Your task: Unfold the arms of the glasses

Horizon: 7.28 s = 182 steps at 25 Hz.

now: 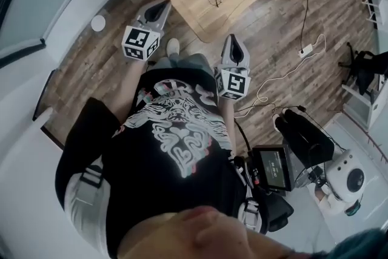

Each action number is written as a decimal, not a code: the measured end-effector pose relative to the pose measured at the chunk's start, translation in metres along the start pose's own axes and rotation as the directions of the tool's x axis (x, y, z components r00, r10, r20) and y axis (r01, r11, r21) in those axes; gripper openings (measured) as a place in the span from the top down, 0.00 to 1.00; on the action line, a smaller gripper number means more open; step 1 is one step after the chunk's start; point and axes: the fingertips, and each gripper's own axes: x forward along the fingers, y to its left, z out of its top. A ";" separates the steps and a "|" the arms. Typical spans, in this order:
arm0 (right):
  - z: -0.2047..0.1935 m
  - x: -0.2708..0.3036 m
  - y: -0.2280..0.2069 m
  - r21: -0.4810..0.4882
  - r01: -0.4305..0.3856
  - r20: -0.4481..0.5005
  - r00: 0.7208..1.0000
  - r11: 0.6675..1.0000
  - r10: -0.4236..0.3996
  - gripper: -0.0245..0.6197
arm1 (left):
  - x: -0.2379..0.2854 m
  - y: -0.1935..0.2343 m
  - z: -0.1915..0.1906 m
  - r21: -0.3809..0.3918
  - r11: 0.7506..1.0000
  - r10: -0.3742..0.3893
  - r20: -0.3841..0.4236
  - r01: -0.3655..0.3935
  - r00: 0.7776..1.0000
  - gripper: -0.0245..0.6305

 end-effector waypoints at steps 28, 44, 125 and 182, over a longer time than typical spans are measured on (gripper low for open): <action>-0.060 0.198 -0.017 -0.172 -0.533 -0.349 0.820 0.829 0.455 0.96 | 0.157 0.049 -0.040 0.019 0.997 0.073 -0.228 -0.071 0.971 0.98; -0.125 0.260 0.043 -0.336 -0.787 -0.672 0.585 0.517 0.454 0.86 | 0.171 0.080 -0.069 -0.047 0.995 0.069 -0.277 -0.085 0.958 0.98; -0.038 0.210 0.084 -0.699 -0.691 -0.428 0.612 0.185 0.665 0.94 | 0.162 0.040 -0.128 0.121 0.982 -0.063 -0.517 0.146 0.854 0.98; -0.039 0.217 -0.047 -0.270 -0.575 -0.173 0.818 0.772 0.549 0.94 | 0.201 -0.046 -0.144 0.033 0.602 -0.488 -0.776 0.798 0.400 0.98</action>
